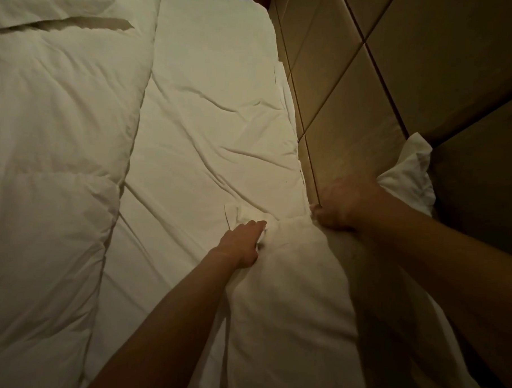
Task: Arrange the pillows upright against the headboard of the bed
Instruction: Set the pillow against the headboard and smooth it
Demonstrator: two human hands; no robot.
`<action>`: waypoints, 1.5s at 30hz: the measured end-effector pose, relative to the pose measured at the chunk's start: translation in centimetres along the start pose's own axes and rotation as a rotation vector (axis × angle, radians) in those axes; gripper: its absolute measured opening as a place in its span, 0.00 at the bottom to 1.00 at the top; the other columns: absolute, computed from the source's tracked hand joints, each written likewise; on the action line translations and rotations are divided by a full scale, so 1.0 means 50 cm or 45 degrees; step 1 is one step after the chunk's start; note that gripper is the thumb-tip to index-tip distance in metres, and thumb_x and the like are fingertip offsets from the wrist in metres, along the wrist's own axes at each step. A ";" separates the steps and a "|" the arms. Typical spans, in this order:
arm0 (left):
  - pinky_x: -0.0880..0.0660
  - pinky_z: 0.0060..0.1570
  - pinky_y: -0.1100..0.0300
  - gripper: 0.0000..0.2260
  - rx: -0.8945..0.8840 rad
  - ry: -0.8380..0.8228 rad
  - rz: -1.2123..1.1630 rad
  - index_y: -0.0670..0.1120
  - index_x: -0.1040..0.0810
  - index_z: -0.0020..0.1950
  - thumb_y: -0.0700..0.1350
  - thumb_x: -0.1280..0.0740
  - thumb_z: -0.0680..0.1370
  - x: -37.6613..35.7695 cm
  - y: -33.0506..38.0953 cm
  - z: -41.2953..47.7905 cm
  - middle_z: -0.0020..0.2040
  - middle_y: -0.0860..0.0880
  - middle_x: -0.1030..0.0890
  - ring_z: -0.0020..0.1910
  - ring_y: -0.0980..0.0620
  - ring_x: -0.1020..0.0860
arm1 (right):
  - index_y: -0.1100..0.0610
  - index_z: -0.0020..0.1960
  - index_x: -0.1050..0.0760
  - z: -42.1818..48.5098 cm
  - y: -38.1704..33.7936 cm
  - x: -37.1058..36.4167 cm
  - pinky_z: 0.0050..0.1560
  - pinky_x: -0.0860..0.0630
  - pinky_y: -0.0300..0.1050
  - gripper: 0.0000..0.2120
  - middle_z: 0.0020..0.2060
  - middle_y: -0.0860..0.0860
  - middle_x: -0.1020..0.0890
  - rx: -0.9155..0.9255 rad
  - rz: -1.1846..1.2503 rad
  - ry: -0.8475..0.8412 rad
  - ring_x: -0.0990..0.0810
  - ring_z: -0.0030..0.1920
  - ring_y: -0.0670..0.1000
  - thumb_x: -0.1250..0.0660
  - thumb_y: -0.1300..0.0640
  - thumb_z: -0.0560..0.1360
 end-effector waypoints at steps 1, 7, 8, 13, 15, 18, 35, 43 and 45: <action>0.30 0.63 0.45 0.26 -0.001 0.000 0.029 0.52 0.37 0.75 0.41 0.37 0.78 -0.001 0.003 0.000 0.69 0.47 0.29 0.67 0.43 0.30 | 0.53 0.71 0.30 -0.003 -0.001 0.001 0.69 0.34 0.57 0.27 0.68 0.54 0.26 0.000 -0.005 0.011 0.27 0.67 0.57 0.50 0.38 0.81; 0.30 0.49 0.51 0.06 0.044 0.160 -0.020 0.49 0.30 0.55 0.44 0.38 0.79 -0.013 0.012 -0.006 0.53 0.48 0.23 0.53 0.44 0.24 | 0.53 0.67 0.27 -0.020 0.000 -0.009 0.65 0.32 0.55 0.26 0.66 0.54 0.24 0.027 -0.066 0.101 0.26 0.64 0.56 0.52 0.40 0.81; 0.30 0.47 0.53 0.04 0.044 0.185 -0.035 0.48 0.31 0.51 0.45 0.38 0.79 -0.014 0.013 -0.010 0.49 0.49 0.23 0.50 0.45 0.25 | 0.53 0.66 0.26 -0.023 0.001 -0.012 0.63 0.31 0.55 0.26 0.64 0.54 0.23 0.034 -0.054 0.123 0.25 0.63 0.56 0.52 0.39 0.81; 0.28 0.46 0.53 0.05 0.022 0.207 -0.110 0.49 0.30 0.43 0.45 0.38 0.78 0.026 0.010 -0.020 0.42 0.50 0.25 0.45 0.45 0.25 | 0.53 0.56 0.22 -0.044 0.012 -0.004 0.49 0.30 0.50 0.22 0.49 0.52 0.20 0.035 0.005 0.235 0.21 0.50 0.53 0.49 0.40 0.80; 0.30 0.43 0.54 0.06 0.048 0.249 -0.143 0.49 0.30 0.41 0.45 0.38 0.77 0.052 -0.007 -0.019 0.40 0.49 0.25 0.44 0.44 0.25 | 0.53 0.52 0.22 -0.048 0.024 0.006 0.47 0.29 0.48 0.19 0.39 0.49 0.25 0.053 0.033 0.284 0.23 0.43 0.51 0.45 0.41 0.80; 0.34 0.38 0.55 0.09 0.141 0.316 -0.199 0.48 0.32 0.37 0.42 0.36 0.76 0.087 -0.035 -0.018 0.37 0.49 0.25 0.42 0.43 0.27 | 0.54 0.49 0.22 -0.048 0.049 0.018 0.46 0.27 0.47 0.16 0.34 0.47 0.30 0.084 0.074 0.353 0.25 0.40 0.49 0.43 0.45 0.81; 0.25 0.62 0.51 0.12 0.088 0.199 -0.201 0.53 0.23 0.63 0.47 0.35 0.81 0.104 -0.067 0.017 0.62 0.51 0.21 0.58 0.50 0.23 | 0.52 0.44 0.29 -0.014 0.051 0.027 0.57 0.25 0.52 0.13 0.40 0.49 0.26 0.029 0.105 0.396 0.21 0.47 0.51 0.43 0.45 0.81; 0.29 0.65 0.45 0.16 0.049 -0.042 0.252 0.51 0.27 0.66 0.44 0.36 0.78 0.059 -0.052 0.025 0.63 0.48 0.26 0.67 0.43 0.30 | 0.56 0.56 0.23 0.013 0.086 -0.001 0.55 0.29 0.49 0.22 0.49 0.54 0.20 -0.048 0.058 0.341 0.22 0.50 0.53 0.48 0.42 0.82; 0.28 0.62 0.46 0.11 0.057 -0.025 0.295 0.50 0.27 0.60 0.44 0.36 0.78 0.055 -0.056 0.024 0.62 0.48 0.26 0.69 0.43 0.33 | 0.55 0.48 0.22 0.008 0.096 -0.004 0.49 0.28 0.48 0.21 0.39 0.51 0.21 -0.038 0.115 0.462 0.23 0.42 0.51 0.45 0.40 0.80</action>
Point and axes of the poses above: each hand's wrist, its own z-axis towards the middle knuckle, its own x-axis out of the back of the hand, y = z × x, the point moved 2 cm from there along z, towards the middle knuckle
